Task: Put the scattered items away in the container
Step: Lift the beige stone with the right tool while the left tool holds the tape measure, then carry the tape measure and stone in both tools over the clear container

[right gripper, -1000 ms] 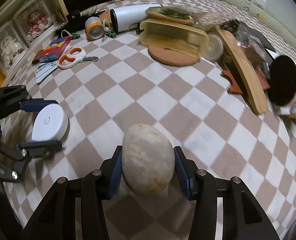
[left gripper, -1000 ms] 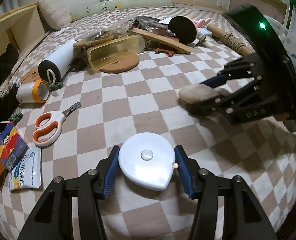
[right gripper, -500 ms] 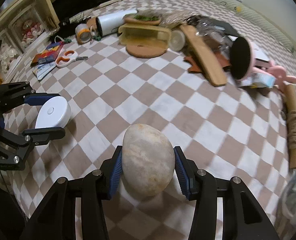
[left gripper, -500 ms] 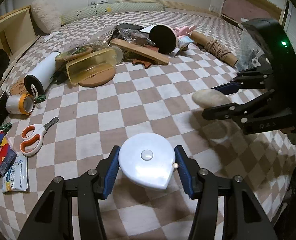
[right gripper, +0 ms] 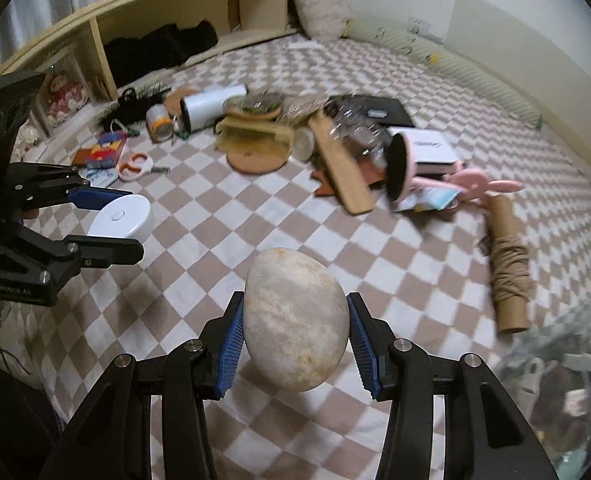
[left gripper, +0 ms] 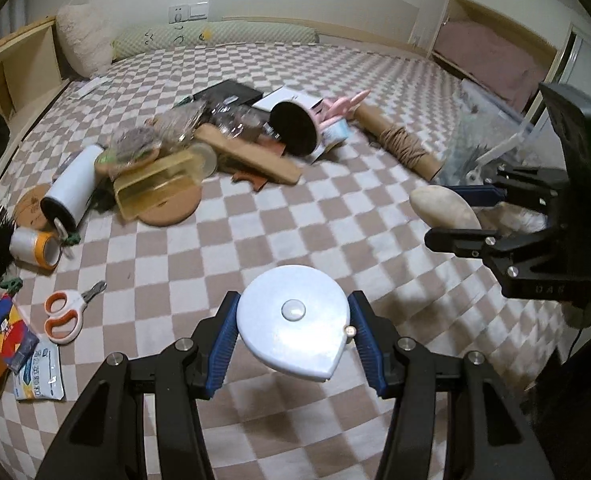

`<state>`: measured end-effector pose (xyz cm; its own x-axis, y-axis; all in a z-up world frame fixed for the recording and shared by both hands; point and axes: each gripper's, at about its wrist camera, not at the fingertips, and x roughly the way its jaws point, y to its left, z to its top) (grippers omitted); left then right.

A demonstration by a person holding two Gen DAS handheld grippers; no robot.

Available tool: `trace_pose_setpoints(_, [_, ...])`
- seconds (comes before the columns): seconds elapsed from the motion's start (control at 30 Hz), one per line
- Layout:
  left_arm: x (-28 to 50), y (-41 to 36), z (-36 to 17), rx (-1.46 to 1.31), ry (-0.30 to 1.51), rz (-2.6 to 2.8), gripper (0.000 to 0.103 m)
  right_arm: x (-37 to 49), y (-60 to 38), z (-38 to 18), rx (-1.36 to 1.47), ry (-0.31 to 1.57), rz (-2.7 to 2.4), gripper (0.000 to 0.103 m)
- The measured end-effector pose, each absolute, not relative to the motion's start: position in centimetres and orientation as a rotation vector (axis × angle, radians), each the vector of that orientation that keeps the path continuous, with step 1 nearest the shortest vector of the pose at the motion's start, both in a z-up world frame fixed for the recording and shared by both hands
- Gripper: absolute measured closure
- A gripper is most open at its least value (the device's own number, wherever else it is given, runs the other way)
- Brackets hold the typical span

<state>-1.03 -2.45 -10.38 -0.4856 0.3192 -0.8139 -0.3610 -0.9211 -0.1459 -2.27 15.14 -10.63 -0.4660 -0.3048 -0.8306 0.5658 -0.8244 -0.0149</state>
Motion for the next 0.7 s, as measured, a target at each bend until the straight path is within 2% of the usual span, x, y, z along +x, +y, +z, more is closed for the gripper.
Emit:
trace_pose_setpoints(0.27, [-0.5, 1.8, -6.4, -1.211, 0.149, 2.397, 0.049, -0.8, 20.0, -6.4, 1.15, 0.373, -2.427, 0.053])
trace_pose_setpoints(0.7, [-0.3, 11.2, -0.6, -1.019, 0.235, 2.33, 0.049, 2.4, 30.5, -1.0, 1.07, 0.188, -2.672, 0.053])
